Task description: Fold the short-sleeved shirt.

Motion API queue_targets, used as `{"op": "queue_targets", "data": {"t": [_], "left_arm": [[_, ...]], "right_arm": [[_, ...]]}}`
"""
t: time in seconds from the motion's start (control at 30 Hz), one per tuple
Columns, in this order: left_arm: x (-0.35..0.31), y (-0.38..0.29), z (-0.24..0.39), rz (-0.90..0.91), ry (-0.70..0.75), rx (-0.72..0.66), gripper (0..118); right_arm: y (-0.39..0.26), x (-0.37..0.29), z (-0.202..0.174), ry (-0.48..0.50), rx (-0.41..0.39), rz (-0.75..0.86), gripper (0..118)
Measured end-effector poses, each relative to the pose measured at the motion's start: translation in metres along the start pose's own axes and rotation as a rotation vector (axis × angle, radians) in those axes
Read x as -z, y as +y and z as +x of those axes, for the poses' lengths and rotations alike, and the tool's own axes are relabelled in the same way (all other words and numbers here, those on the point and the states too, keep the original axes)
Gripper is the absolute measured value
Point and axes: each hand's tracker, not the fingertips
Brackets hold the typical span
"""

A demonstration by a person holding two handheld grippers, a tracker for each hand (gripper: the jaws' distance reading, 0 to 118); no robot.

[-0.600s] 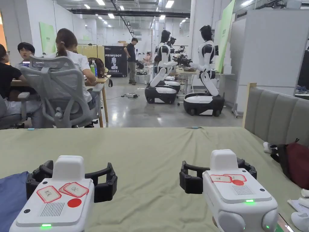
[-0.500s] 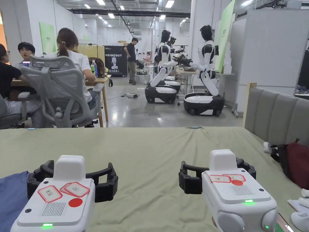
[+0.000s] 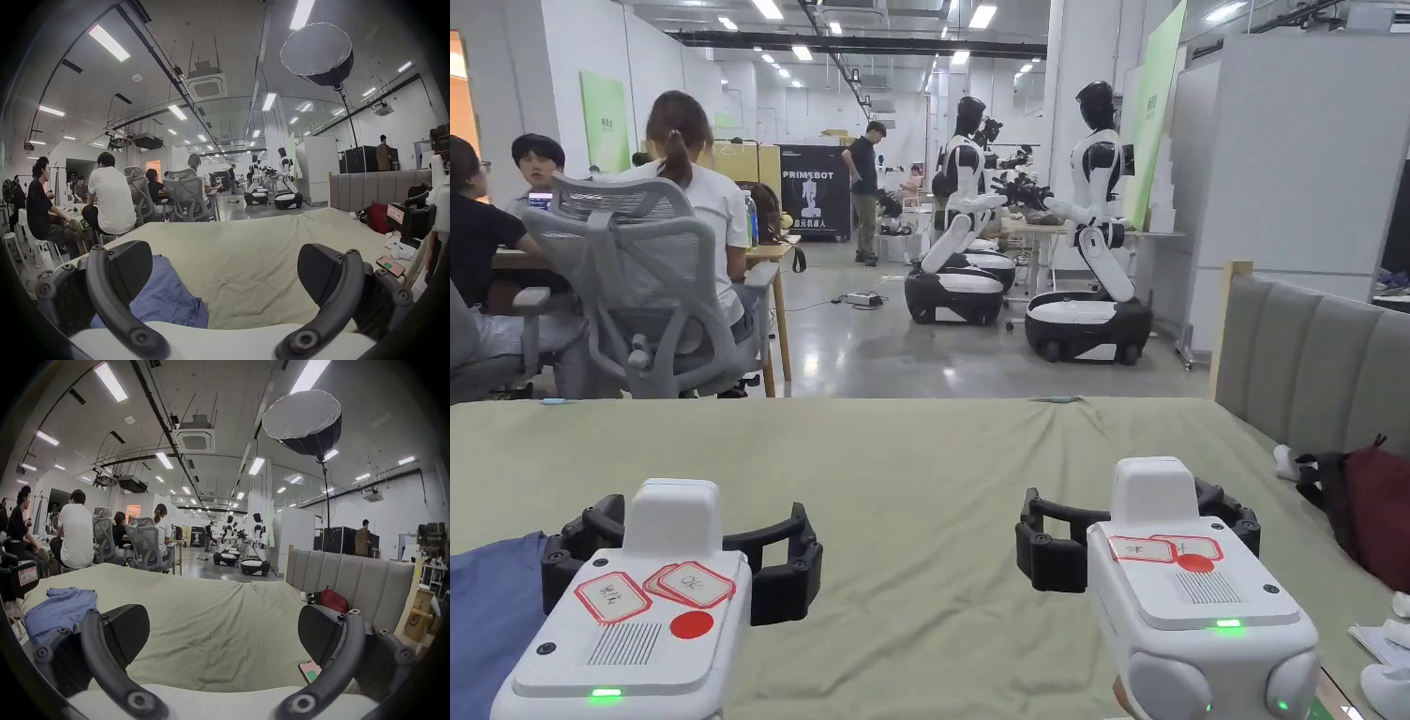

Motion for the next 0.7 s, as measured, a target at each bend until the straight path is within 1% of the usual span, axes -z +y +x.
{"op": "queue_targets", "data": {"t": [0.03,0.1,0.43,0.57,0.7], "left_arm": [[0.0001,0.0002,0.0002,0.0,0.003,-0.001,118],[0.0,0.0002,0.0008,0.003,0.005,-0.001,118],[-0.0023,-0.0006,0.0023,0.003,-0.012,-0.011,118],[-0.0029,-0.0012,0.0015,0.002,-0.012,-0.018,118],[-0.0045,-0.0015,0.0012,0.008,-0.009,-0.018,118]], "right_arm": [[0.0,0.0,-0.0007,0.005,-0.017,-0.004,118],[0.0003,-0.0011,-0.0013,0.016,-0.021,-0.01,118],[-0.0013,-0.0027,-0.002,0.019,-0.007,-0.006,118],[-0.0008,-0.0048,-0.0029,0.025,-0.013,0.012,118],[-0.0006,-0.0059,-0.0023,0.027,0.004,0.028,118]]}}
